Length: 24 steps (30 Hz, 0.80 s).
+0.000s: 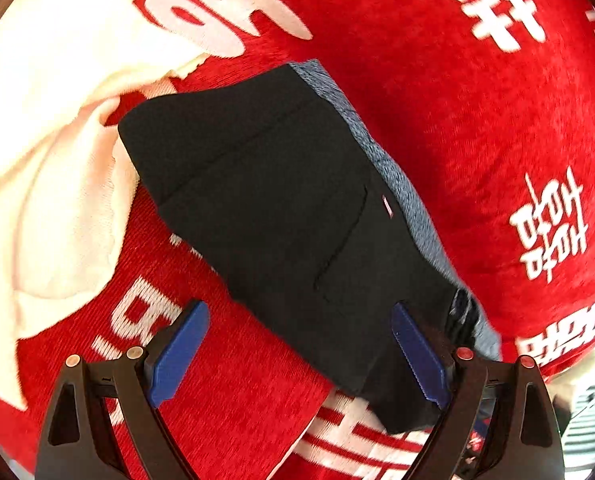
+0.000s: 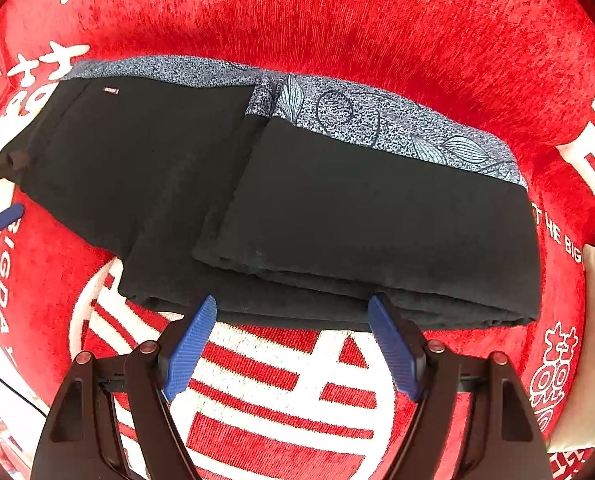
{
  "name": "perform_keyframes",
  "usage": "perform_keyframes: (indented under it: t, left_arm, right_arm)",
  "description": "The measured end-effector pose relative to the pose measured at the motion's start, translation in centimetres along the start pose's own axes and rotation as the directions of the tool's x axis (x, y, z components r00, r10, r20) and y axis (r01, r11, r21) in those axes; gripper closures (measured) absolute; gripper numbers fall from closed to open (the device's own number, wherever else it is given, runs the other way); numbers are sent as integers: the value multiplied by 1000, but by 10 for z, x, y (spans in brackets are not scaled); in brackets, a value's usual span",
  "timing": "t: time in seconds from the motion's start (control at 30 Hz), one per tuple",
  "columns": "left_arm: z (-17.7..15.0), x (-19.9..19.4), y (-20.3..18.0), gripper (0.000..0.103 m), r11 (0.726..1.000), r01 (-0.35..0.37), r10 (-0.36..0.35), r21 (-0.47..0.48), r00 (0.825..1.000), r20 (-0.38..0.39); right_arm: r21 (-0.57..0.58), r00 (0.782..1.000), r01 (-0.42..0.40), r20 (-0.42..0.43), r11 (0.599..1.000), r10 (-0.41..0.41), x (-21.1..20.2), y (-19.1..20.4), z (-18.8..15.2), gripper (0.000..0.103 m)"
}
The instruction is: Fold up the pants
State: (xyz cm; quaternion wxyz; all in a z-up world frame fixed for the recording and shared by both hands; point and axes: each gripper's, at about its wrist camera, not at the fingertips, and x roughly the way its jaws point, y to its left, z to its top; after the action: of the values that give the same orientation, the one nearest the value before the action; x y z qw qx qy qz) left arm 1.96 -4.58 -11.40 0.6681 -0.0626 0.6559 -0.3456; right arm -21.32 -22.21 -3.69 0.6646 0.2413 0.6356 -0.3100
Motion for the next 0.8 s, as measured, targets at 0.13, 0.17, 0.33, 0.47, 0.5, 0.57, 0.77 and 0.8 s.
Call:
perform_keyframes:
  t: [0.13, 0.17, 0.33, 0.47, 0.5, 0.57, 0.77, 0.8]
  left_arm:
    - [7, -2, 8, 10, 999, 42, -42, 2, 999, 31]
    - [9, -1, 8, 10, 999, 53, -53, 4, 998, 37]
    - [20, 3, 3, 10, 994, 112, -111, -16, 993, 52]
    - [23, -7, -5, 10, 982, 190, -188, -10, 977, 100]
    - [22, -5, -8, 10, 984, 177, -177, 13, 978, 108]
    - [21, 6, -6, 10, 991, 136, -136, 12, 987, 85]
    - [20, 15, -19, 10, 998, 23, -27, 52, 996, 84]
    - [20, 16, -25, 20, 997, -38, 32, 69, 996, 86]
  right_arm:
    - [-4, 1000, 3, -4, 1000, -3, 3, 0, 0, 22]
    - [0, 1000, 3, -3, 1000, -3, 3, 0, 0, 22]
    - [2, 1000, 4, -8, 1000, -4, 6, 0, 0, 22]
    - [7, 1000, 0, -3, 1000, 0, 5, -1, -1, 22]
    - [7, 1000, -1, -1, 1000, 1, 6, -2, -1, 22]
    - [7, 1000, -2, -2, 1000, 2, 7, -2, -2, 22]
    - [-3, 1000, -9, 0, 1000, 9, -1, -4, 6, 22]
    - [3, 1000, -19, 5, 1000, 19, -6, -4, 10, 22]
